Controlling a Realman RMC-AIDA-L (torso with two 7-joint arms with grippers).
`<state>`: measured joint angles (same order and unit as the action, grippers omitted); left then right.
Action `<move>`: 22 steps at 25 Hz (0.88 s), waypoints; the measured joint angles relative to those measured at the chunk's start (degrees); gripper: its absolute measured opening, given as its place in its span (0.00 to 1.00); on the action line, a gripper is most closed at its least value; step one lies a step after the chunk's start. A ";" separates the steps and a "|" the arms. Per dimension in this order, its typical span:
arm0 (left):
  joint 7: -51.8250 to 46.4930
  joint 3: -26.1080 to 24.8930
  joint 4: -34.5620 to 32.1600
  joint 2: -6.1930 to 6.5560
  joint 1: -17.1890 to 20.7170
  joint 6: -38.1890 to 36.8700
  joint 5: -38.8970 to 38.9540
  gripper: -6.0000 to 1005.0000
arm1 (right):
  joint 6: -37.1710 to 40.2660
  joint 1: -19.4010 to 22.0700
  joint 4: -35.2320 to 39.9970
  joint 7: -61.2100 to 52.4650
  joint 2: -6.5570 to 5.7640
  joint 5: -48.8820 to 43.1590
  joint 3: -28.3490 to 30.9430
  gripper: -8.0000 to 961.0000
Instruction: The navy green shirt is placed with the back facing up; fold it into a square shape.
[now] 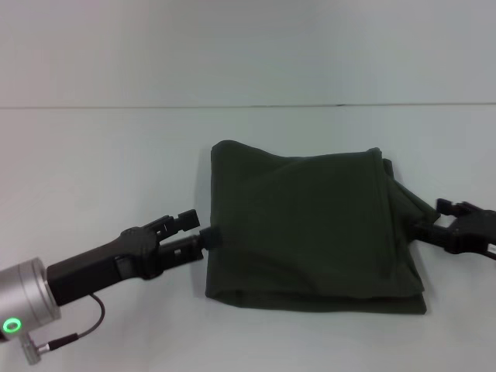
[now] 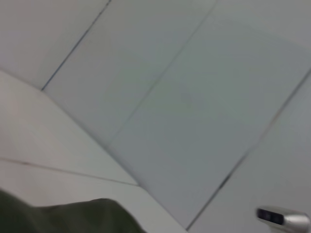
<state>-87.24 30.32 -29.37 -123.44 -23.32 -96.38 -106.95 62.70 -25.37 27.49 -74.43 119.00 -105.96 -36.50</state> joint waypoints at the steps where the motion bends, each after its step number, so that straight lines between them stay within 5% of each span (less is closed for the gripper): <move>1: -1.42 0.00 -0.04 0.06 -0.14 0.84 0.02 0.95 | 0.16 0.33 0.19 0.01 -0.04 0.01 0.72 0.93; 8: -20.90 0.47 -0.43 1.94 -3.41 6.87 -2.58 0.95 | 12.38 4.35 2.77 5.63 -0.12 0.17 8.98 0.93; 13: -42.57 1.54 -0.39 4.55 -9.76 12.32 -16.72 0.95 | 26.07 7.77 2.65 15.78 0.04 -0.06 12.34 0.93; 22: -47.94 3.21 -0.09 4.50 -14.08 18.33 -21.77 0.94 | 32.33 10.29 -0.52 26.92 0.77 -3.61 11.96 0.93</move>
<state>-135.17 33.52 -29.45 -118.94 -37.41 -78.05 -128.72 95.03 -15.08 26.97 -47.51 119.77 -109.57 -24.54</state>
